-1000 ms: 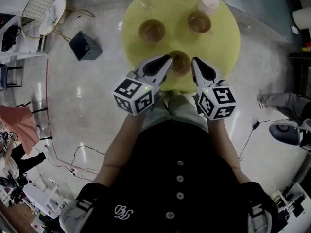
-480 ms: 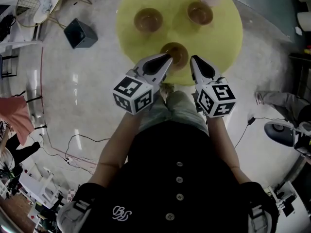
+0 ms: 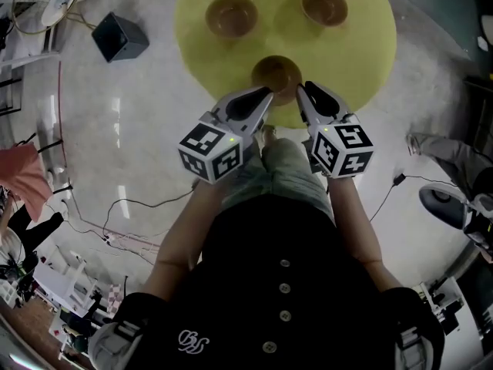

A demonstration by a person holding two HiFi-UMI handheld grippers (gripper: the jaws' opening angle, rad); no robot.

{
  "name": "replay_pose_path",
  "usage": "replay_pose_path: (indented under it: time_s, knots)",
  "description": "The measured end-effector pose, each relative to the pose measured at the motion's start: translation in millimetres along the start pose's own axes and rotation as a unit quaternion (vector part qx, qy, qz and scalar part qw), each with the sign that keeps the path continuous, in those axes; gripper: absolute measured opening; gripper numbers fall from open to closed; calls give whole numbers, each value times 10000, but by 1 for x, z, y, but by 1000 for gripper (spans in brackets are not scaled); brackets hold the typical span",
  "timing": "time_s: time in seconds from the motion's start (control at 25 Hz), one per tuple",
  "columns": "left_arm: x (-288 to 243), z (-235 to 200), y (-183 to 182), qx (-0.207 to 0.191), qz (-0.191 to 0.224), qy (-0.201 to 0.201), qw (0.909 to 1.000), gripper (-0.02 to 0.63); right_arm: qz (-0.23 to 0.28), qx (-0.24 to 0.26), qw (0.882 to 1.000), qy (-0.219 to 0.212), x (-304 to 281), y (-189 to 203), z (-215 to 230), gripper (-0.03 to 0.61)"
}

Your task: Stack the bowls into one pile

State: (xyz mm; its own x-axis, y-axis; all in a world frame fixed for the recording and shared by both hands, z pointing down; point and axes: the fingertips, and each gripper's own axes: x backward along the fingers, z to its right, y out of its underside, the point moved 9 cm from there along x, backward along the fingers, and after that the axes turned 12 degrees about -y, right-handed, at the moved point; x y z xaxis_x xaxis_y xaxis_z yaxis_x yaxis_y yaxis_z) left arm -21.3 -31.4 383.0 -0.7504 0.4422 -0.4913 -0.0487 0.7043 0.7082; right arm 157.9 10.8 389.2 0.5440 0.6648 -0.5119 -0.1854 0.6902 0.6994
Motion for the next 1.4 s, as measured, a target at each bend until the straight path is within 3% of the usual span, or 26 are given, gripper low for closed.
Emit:
replay_pose_path:
  time_s: [0.52,0.96,1.4]
  knots:
    - [-16,-22,18,401,-201,-116,9989,37,-212,-737,9970,22,-21,26,27,67]
    - [-23,-33,22,555,-228,-122,9981,37,-279,-646,9973,196,-38,27,25,65]
    - [-27,-29,21,626,-209,-104,9978,37,-219,-562,9974,401,-33,23,27,20]
